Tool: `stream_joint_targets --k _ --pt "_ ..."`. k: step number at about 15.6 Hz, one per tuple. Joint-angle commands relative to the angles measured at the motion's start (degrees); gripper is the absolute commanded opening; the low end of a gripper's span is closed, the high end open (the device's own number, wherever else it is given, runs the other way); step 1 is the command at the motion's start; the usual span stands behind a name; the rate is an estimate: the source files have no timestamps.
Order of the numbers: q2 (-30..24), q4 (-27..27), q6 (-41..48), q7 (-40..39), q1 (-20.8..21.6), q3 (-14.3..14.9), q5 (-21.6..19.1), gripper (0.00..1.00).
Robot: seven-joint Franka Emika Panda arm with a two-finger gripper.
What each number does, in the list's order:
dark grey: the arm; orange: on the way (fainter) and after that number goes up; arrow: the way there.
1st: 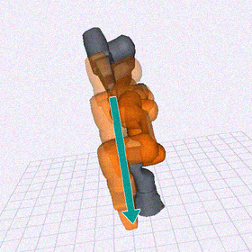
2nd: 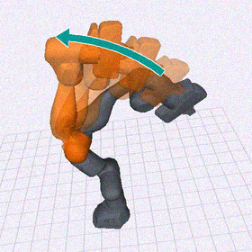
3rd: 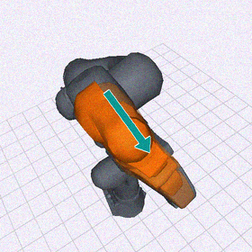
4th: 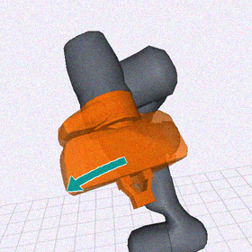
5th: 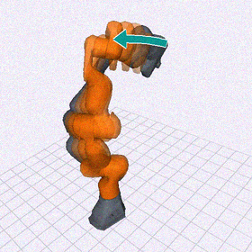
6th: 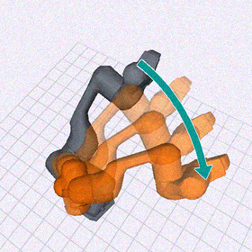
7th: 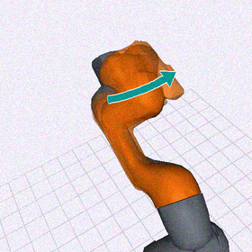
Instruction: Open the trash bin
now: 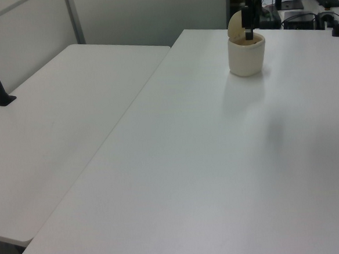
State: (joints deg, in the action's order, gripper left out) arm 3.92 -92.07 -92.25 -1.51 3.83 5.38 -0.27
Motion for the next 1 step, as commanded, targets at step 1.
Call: stream_joint_targets --k 1 --pt "-1.5 -1.8 0.8 -1.6 0.0 0.2 -0.7 1.00"
